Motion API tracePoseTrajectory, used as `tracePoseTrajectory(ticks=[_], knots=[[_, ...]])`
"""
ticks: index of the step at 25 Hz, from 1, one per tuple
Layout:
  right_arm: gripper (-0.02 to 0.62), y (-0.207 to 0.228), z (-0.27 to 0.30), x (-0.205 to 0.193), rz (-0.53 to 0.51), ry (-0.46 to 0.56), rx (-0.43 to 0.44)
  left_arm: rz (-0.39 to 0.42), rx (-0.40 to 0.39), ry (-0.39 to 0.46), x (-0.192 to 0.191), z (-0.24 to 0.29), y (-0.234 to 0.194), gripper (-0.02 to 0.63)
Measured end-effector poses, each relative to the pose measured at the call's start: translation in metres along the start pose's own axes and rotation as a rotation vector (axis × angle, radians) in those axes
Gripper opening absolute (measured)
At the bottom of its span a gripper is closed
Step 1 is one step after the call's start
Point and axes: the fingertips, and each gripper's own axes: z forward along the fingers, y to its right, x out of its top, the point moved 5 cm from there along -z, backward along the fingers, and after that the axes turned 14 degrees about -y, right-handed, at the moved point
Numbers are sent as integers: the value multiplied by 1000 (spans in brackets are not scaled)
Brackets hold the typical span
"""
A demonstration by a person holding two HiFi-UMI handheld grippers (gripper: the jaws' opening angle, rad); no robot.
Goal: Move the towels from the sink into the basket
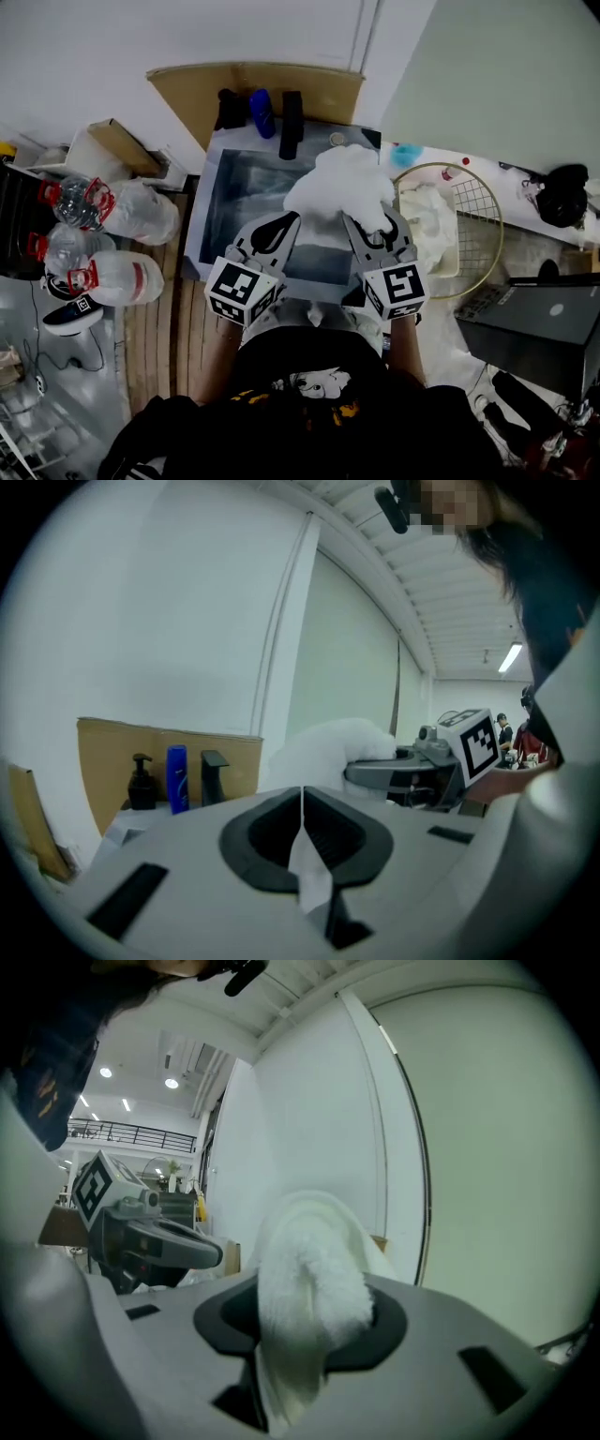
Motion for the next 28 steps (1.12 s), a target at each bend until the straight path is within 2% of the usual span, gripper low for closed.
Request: tracePoseTrajectory(ticks=[11,16,23,28], knots=[[146,150,-111,-60,120,11,-217,48,-135,-30,35,102,107,11],[146,209,-141,-106,157,-53,-287,74,-183,-51,47,147,151,11],[147,267,-128,-178,189,-207,-300,103,-203,-79,60,191,184,11],[147,278,-77,-237,112,-392,-225,109,-189,-100,66,213,190,11]])
